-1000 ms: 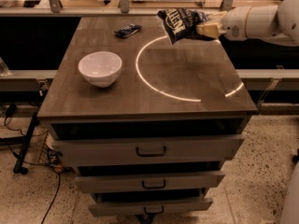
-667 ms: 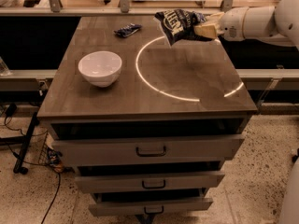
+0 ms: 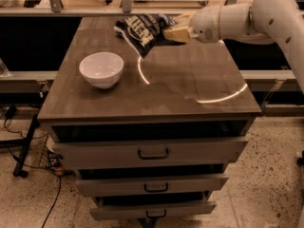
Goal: Place blue chip bag into white bowl
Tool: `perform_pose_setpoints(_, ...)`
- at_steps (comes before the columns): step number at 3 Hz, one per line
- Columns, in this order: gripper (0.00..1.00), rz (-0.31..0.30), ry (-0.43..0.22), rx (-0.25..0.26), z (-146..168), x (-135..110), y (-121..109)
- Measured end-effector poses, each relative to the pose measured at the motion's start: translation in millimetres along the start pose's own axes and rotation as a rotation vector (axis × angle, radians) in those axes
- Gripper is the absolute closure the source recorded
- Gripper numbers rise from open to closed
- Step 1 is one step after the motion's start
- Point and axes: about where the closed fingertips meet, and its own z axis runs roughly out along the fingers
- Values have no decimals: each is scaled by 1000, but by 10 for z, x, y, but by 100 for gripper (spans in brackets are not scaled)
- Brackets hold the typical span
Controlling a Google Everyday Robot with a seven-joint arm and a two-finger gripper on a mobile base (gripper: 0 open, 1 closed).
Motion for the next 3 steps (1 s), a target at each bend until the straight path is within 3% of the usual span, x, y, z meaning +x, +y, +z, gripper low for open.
perform_pose_setpoints(2, 100, -66, -78, -120, 345, -620, 435)
perform_pose_setpoints(3, 100, -99, -84, -201, 611, -741, 814)
